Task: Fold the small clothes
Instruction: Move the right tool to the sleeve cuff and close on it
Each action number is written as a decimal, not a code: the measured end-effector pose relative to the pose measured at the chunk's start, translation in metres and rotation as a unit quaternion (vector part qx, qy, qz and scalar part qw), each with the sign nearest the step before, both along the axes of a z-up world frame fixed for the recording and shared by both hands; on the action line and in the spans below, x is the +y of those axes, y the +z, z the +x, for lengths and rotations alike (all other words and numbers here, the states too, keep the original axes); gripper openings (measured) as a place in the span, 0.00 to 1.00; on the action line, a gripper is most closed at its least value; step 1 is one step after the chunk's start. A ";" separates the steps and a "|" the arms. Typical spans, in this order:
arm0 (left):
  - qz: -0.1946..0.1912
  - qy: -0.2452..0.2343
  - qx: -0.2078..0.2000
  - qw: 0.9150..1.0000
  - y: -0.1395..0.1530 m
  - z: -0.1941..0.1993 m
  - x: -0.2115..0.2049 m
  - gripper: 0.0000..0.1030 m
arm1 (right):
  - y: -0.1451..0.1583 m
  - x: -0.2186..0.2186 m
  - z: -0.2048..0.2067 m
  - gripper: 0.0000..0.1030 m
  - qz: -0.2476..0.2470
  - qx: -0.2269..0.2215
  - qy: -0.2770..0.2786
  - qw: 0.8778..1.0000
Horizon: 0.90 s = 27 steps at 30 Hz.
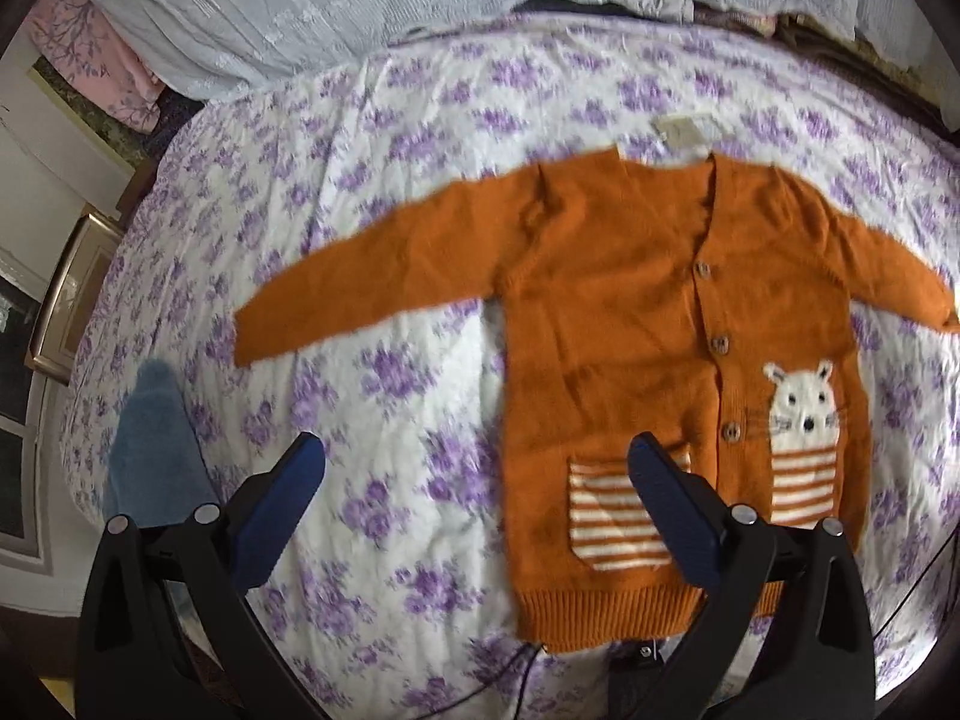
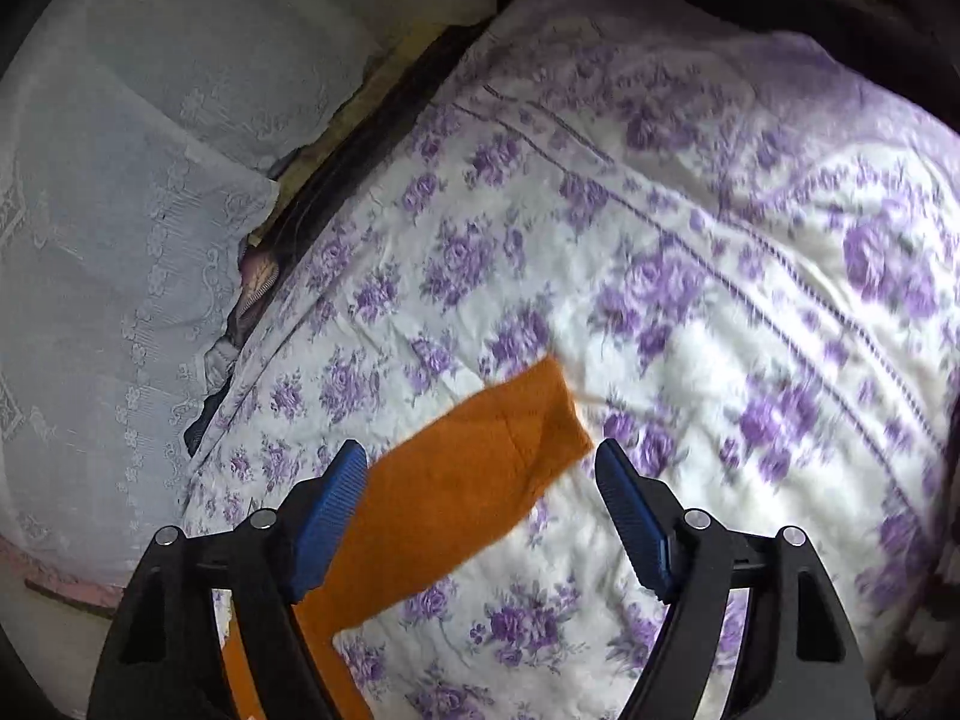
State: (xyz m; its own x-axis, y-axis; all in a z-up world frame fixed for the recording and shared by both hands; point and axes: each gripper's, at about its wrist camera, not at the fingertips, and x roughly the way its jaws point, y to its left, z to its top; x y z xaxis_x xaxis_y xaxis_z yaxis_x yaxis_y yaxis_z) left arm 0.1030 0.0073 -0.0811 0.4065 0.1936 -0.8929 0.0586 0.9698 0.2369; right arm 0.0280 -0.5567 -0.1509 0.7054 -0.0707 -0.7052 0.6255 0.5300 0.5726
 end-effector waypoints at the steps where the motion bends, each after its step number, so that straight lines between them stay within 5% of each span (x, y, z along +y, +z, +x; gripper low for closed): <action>1: -0.004 -0.002 -0.007 1.000 0.005 0.002 0.005 0.96 | 0.003 -0.001 -0.003 0.77 -0.001 -0.004 0.000 1.000; 7: -0.009 0.016 -0.004 1.000 0.002 0.005 0.043 0.96 | -0.032 0.010 -0.027 0.77 0.062 -0.032 -0.017 0.997; 14: -0.027 0.110 0.014 0.993 -0.006 -0.003 0.073 0.96 | -0.079 -0.015 0.008 0.76 0.115 -0.028 -0.024 0.993; 17: 0.014 0.119 0.015 0.993 -0.006 -0.008 0.070 0.96 | -0.094 -0.018 0.016 0.57 0.112 -0.032 -0.029 0.993; 19: 0.017 0.127 0.015 0.992 -0.005 -0.012 0.071 0.96 | -0.097 -0.016 0.018 0.34 0.093 -0.033 -0.035 0.994; 27: 0.015 0.142 0.023 0.990 -0.008 -0.016 0.078 0.96 | -0.084 -0.012 0.019 0.13 0.071 -0.050 -0.028 0.996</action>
